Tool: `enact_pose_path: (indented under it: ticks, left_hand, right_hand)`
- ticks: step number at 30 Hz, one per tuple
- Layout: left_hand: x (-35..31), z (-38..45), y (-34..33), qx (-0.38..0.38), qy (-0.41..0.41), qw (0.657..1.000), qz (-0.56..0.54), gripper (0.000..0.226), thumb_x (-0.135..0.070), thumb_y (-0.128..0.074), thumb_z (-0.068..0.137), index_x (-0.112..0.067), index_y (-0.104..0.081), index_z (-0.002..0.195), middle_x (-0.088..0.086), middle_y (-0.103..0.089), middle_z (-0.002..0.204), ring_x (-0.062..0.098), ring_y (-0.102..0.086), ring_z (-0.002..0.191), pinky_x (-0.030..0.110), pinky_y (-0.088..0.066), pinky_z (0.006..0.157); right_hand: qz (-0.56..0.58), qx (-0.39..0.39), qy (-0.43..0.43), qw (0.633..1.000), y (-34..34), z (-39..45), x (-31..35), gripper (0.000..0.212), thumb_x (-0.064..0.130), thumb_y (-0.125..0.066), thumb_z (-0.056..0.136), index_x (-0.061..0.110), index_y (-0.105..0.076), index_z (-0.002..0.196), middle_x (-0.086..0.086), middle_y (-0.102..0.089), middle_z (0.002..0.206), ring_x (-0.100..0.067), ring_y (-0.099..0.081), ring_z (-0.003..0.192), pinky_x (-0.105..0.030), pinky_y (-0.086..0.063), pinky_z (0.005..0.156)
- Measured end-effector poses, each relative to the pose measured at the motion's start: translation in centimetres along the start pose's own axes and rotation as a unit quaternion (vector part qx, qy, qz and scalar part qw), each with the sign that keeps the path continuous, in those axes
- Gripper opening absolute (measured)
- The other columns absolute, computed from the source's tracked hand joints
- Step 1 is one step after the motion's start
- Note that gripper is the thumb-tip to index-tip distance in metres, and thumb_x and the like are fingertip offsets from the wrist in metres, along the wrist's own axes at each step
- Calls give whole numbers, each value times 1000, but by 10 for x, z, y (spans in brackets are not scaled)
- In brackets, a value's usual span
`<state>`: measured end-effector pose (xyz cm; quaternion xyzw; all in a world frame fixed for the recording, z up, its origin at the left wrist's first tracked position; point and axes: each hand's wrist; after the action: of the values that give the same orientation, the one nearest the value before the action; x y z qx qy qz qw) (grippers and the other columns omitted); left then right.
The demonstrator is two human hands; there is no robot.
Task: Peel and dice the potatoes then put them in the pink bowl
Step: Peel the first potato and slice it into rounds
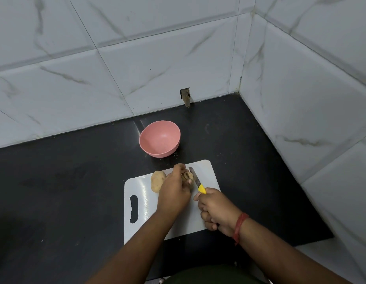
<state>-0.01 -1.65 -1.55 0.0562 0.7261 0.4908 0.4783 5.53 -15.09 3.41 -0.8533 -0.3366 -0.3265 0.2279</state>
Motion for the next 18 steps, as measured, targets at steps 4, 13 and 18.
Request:
enact_pose_path:
  ticks: [4, 13, 18]
  left_hand:
    - [0, -2, 0, -1, 0, 1000, -2, 43, -10, -62, 93, -28, -47, 129, -10, -61, 104, 9, -60, 86, 26, -56, 68]
    - [-2, -1, 1, -3, -20, 1000, 4, 33, -10, -61, 91, -28, -50, 116, -10, -63, 97, 9, -61, 84, 35, -56, 70]
    - [1, -3, 0, -13, -28, 1000, -2, 28, -10, -59, 91, -28, -53, 110, -11, -65, 95, 9, -62, 83, 35, -57, 69]
  right_hand:
    - [28, 16, -6, 999, 3, -3, -2, 11, 13, -39, 96, 11, -49, 99, 1, -33, 59, -9, -22, 39, -17, -21, 38]
    - [54, 34, -11, 998, -1, 4, -2, 9, 11, -39, 95, 14, -45, 88, 1, -32, 57, -9, -22, 36, -14, -20, 37]
    - [26, 44, -22, 998, 2, -2, -8, 10, 13, -36, 96, 12, -47, 97, 2, -35, 56, -9, -24, 37, -15, -21, 36]
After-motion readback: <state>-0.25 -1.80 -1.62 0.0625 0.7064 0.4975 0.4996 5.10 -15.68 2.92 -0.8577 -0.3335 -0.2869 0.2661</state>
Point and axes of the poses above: each hand's wrist, its own z-axis towards the middle knuckle, its own y-axis out of the back of the hand, x = y × z
